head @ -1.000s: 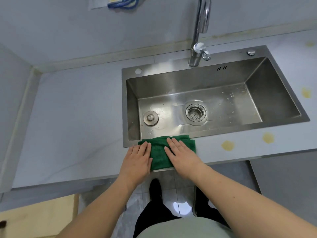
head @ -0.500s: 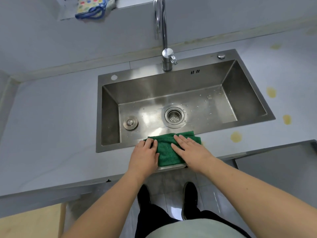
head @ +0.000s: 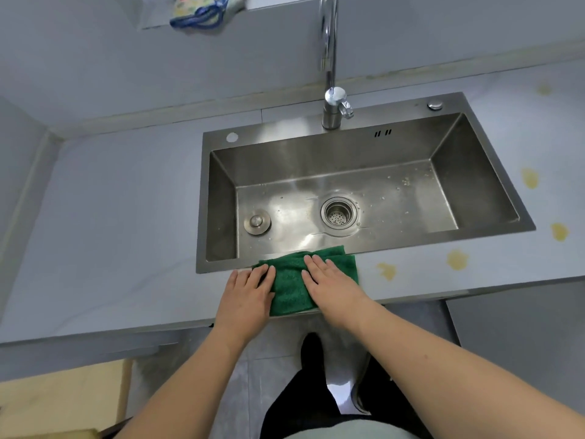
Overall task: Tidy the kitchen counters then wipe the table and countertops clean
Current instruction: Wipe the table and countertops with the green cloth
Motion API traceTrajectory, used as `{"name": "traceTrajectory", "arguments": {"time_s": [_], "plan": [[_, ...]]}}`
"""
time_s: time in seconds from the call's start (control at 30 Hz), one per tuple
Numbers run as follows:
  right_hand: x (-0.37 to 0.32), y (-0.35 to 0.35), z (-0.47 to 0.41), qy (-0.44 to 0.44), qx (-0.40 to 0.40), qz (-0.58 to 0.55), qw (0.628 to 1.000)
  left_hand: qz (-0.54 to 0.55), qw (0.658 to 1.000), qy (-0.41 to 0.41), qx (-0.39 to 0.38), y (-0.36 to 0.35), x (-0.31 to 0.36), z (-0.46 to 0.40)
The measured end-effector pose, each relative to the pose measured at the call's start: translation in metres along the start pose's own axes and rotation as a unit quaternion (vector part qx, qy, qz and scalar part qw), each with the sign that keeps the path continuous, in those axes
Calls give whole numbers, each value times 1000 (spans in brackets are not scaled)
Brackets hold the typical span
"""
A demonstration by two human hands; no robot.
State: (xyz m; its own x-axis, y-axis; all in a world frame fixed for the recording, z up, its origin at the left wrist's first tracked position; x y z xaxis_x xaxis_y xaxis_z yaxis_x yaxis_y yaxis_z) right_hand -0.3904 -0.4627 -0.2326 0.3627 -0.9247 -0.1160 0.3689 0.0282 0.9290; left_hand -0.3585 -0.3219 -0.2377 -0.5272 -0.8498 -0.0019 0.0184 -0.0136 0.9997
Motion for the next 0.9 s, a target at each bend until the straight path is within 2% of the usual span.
{"name": "traceTrajectory", "arguments": {"time_s": [0.3, 0.4, 0.57, 0.7, 0.9], "plan": [[47, -5, 30, 17, 28, -42, 999, 18, 999, -9, 41, 8, 46, -21], [87, -7, 54, 7, 37, -45, 998, 29, 999, -5, 24, 8, 90, -38], [162, -13, 104, -21, 55, -48, 997, 16, 998, -60, 15, 4, 173, -78], [216, -20, 141, -46, 38, -33, 998, 13, 996, -82, 10, 1, 232, -102], [223, -21, 147, -69, 16, -19, 997, -2, 998, -48, -42, -1, 245, -102]]}}
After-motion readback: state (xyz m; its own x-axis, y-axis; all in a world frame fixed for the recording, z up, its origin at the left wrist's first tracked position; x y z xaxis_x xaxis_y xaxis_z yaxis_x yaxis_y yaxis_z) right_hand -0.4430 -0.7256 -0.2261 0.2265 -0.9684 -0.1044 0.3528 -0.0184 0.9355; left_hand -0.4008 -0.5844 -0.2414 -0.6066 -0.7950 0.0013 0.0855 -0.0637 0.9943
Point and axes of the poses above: each hand's wrist, its own z-axis away from the middle knuckle, its own y-axis out of the back of the hand, x = y × z, the point moved 8 cm from there along -z, towards the middle knuckle, and after that the axes turned 10 degrees about x, right-handed, at the moved point
